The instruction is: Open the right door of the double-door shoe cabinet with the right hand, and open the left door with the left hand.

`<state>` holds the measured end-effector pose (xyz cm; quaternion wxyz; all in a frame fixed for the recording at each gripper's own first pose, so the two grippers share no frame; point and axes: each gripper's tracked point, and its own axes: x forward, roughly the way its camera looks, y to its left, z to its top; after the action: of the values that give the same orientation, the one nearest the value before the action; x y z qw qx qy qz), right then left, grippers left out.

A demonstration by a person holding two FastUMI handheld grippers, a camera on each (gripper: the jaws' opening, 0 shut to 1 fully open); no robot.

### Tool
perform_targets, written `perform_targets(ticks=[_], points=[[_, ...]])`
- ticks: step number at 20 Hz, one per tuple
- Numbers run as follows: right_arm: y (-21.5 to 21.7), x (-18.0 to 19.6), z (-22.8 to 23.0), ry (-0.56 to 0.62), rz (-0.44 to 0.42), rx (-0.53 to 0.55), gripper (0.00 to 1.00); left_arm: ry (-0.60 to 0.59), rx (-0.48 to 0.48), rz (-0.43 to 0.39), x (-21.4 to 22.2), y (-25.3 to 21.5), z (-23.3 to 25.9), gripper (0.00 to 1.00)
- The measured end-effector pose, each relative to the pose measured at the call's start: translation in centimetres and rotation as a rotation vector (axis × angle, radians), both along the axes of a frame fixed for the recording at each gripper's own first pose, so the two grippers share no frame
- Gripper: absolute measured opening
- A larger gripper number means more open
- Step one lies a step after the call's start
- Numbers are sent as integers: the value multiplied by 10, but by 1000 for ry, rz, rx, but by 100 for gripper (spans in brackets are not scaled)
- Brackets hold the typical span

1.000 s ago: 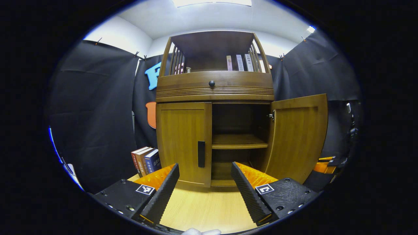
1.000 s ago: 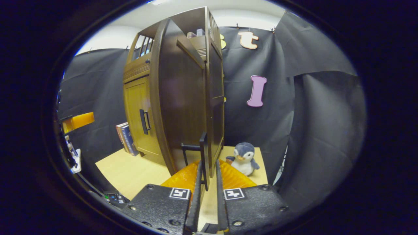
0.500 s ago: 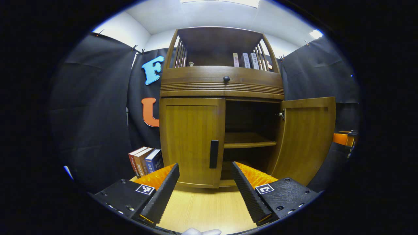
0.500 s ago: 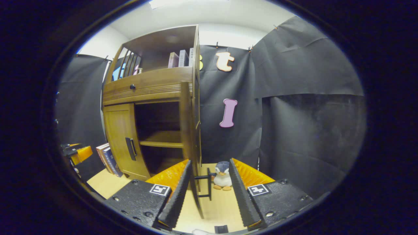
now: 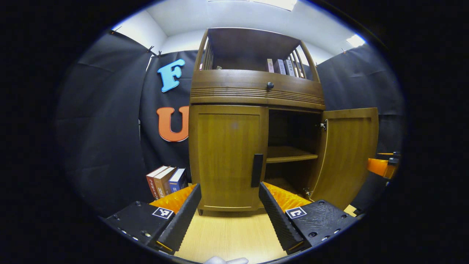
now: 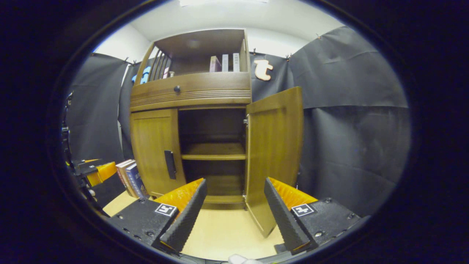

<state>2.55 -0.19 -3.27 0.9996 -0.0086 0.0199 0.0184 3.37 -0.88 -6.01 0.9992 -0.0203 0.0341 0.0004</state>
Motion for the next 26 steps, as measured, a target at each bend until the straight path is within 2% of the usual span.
perform_targets(ticks=[1, 2, 5, 6, 7, 8, 9, 13, 17, 23, 26], points=[[11, -2, -5, 10, 8, 3, 100, 9, -4, -7, 2, 0, -5, 100], [19, -3, -6, 16, 18, 9, 99, 3, 5, -13, 8, 1, -6, 95], [26, 0, -3, 30, 14, 6, 99, -13, 27, -24, 33, -1, -12, 95], [26, 2, -1, 35, 3, -12, 100, -21, 16, -38, 46, -7, -13, 95], [24, 3, 3, 35, -8, -27, 100, -27, 4, -54, 59, -15, -13, 100], [24, 3, 7, 34, -13, -35, 100, -37, -3, -71, 73, -24, -13, 100], [25, 3, 10, 33, -18, -40, 99, -44, -8, -87, 88, -33, -12, 95], [21, 3, 11, 53, -58, -65, 100, -52, -24, -134, 147, -65, -20, 95], [14, 1, 3, 91, -97, -75, 99, -45, -21, -138, 201, -79, -34, 95], [-3, 1, -11, 149, -146, -90, 100, -31, -20, -116, 245, -80, -44, 95], [-2, 2, -16, 170, -144, -79, 99, -9, -26, -117, 255, -82, -53, 78]])
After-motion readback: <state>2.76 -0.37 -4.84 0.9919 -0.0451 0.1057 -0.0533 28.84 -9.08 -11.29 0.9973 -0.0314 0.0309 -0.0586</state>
